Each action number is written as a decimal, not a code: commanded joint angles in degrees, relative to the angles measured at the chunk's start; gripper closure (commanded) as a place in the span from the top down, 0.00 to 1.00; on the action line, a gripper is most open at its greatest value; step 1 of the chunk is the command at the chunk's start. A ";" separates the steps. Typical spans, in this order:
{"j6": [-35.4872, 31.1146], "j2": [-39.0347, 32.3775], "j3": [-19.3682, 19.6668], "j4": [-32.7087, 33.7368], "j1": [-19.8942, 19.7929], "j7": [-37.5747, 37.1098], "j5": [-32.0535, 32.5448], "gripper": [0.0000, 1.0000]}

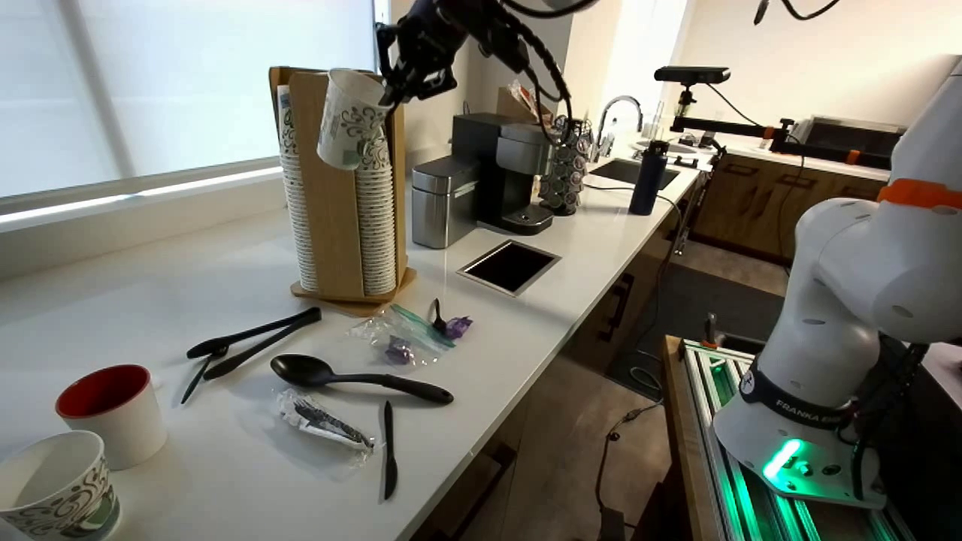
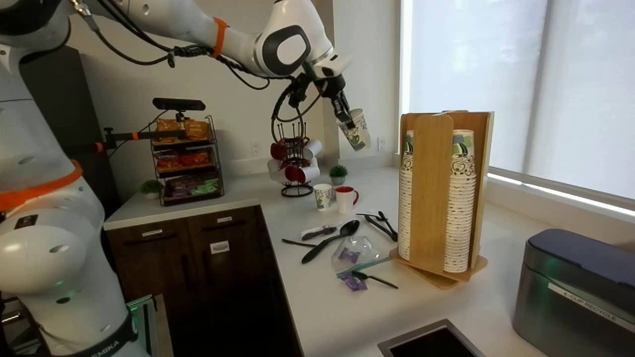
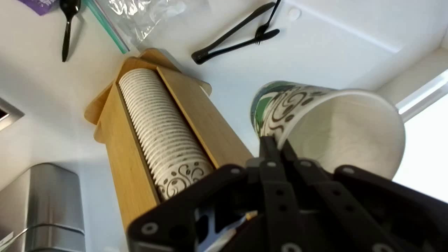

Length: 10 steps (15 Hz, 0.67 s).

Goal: Pick up the coffee cup on the right and place it on top of the stacked cups on the far right.

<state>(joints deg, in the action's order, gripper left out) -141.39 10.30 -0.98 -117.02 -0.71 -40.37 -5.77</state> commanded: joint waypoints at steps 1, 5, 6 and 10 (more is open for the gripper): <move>12.81 -4.17 -0.25 13.15 -2.30 -2.98 3.38 0.01; 27.62 -10.00 0.67 28.09 -2.37 -3.67 2.89 0.01; 29.49 -11.88 1.50 31.60 -2.74 -6.34 0.65 0.01; 35.06 -19.43 4.14 44.62 -3.40 -14.21 -3.93 0.01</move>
<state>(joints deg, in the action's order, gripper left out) -111.42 -1.92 1.83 -83.74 -3.51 -49.03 -6.23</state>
